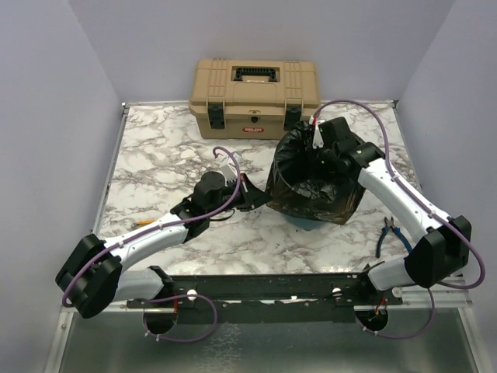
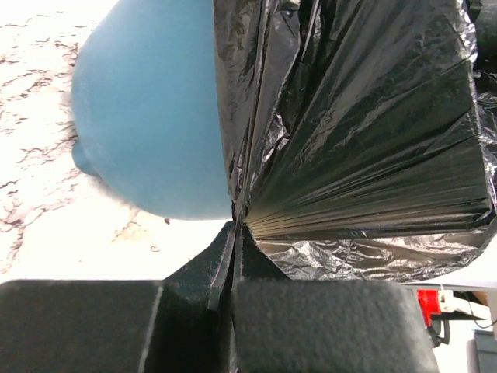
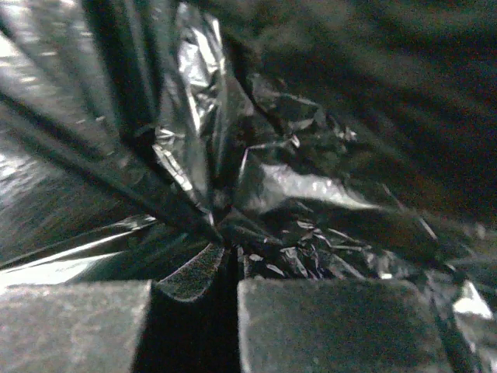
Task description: Put the trash bags into the trash bin
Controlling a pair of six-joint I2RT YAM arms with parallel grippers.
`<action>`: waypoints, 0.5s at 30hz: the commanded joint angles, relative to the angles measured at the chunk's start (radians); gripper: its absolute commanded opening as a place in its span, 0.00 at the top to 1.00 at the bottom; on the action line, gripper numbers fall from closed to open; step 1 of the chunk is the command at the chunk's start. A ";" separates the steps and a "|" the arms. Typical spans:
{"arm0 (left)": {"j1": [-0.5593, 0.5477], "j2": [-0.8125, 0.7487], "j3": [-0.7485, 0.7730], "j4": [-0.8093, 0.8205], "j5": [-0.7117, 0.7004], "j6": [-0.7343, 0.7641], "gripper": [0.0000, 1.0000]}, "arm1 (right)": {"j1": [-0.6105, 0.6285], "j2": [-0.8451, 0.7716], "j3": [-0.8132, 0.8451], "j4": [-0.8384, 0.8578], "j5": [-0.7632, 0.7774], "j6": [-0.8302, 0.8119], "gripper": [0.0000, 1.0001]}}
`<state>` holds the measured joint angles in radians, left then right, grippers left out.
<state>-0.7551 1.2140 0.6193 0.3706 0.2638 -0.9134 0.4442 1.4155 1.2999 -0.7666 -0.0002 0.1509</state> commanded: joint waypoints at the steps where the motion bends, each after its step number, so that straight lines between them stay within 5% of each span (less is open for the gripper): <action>1: -0.006 0.001 0.040 -0.097 -0.043 0.067 1.00 | 0.007 0.032 -0.044 0.058 0.061 -0.033 0.94; 15: -0.006 0.012 0.069 -0.106 -0.022 0.082 1.00 | 0.014 0.040 -0.230 0.194 0.141 -0.011 0.94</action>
<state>-0.7551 1.2198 0.6678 0.2977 0.2520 -0.8547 0.4530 1.4139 1.0973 -0.6334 0.0616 0.1390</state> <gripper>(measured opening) 0.003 0.062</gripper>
